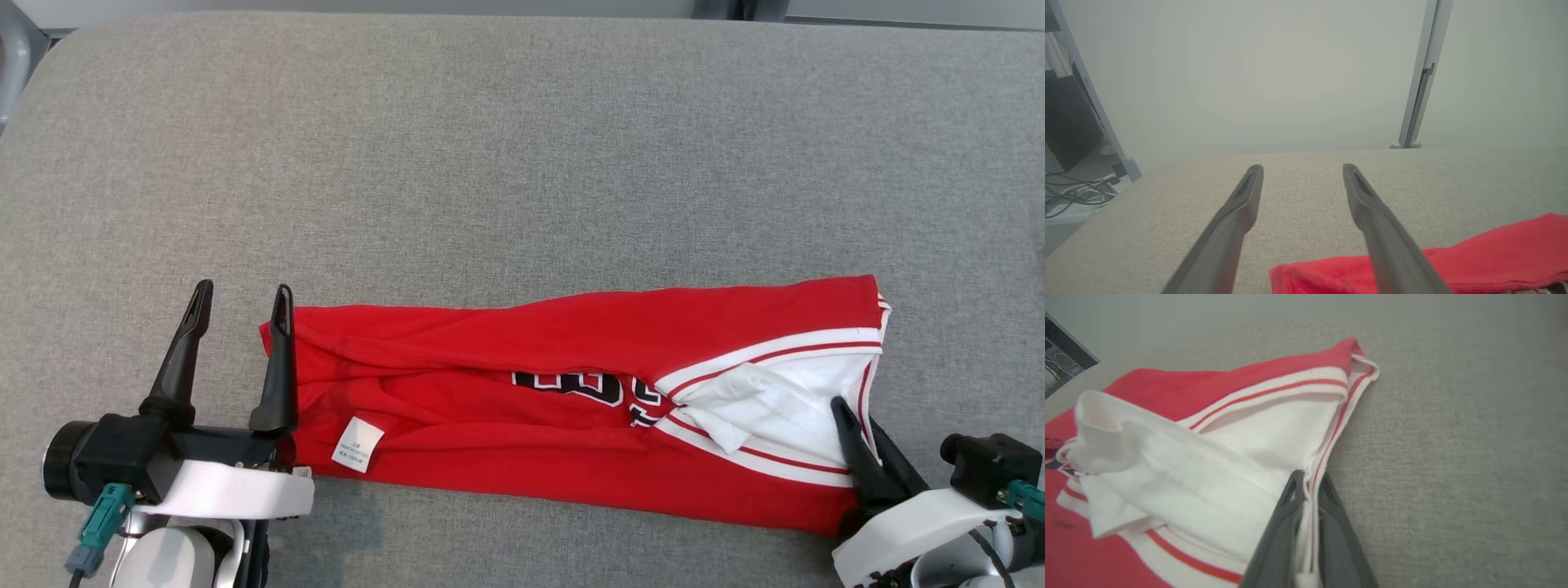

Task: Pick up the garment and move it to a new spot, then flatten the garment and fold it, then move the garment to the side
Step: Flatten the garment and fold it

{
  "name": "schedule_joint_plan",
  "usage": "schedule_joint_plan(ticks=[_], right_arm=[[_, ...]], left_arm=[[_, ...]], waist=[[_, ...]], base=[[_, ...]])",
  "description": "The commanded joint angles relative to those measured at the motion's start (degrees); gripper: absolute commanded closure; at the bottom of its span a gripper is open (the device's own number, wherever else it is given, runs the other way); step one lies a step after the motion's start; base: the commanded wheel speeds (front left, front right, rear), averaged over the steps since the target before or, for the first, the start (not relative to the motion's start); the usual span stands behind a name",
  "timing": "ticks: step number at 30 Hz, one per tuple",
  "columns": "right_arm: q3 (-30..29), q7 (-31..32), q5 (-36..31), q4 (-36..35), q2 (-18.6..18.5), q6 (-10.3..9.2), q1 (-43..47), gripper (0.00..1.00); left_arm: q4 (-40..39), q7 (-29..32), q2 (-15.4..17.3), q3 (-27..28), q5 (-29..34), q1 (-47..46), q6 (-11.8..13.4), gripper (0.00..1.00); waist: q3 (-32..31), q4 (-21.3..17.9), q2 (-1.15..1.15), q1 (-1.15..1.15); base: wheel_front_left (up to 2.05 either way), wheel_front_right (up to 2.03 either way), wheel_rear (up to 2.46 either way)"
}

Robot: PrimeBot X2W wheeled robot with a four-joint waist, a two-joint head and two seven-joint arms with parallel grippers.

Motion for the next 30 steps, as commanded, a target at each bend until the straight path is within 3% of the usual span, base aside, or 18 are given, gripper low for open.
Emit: schedule_joint_plan(ticks=[1, 18, 24, 30], right_arm=[[0.0, -0.2, 0.8, 0.9, -0.2, 0.05, 0.1, 1.0], [-12.9, -2.9, 2.8, -3.8, -6.8, 0.06, 0.5, 1.0], [-9.1, -2.9, 1.6, -9.9, -7.0, 0.06, -1.0, 1.0], [0.9, 0.0, -0.4, -21.8, -5.6, 0.06, -3.0, 1.0]], left_arm=[[-0.3, -0.3, 0.1, 0.5, 0.5, -0.8, -0.3, 0.0], [-1.6, -0.3, 0.3, 1.3, 0.7, -1.4, -0.2, 0.0], [-1.8, -0.3, 0.7, 1.7, 0.5, -1.7, -0.2, 0.0], [-1.7, -0.3, 0.8, 1.4, 0.3, -1.8, -0.3, 0.0]], waist=[[0.1, -0.2, 0.0, 0.0], [1.7, -3.9, 0.0, 0.0], [2.0, -4.6, 0.0, 0.0], [1.7, -5.1, 0.0, 0.0]], base=[[0.0, 0.0, 0.0], [0.0, 0.0, 0.0], [0.0, 0.0, 0.0], [0.0, 0.0, 0.0]])
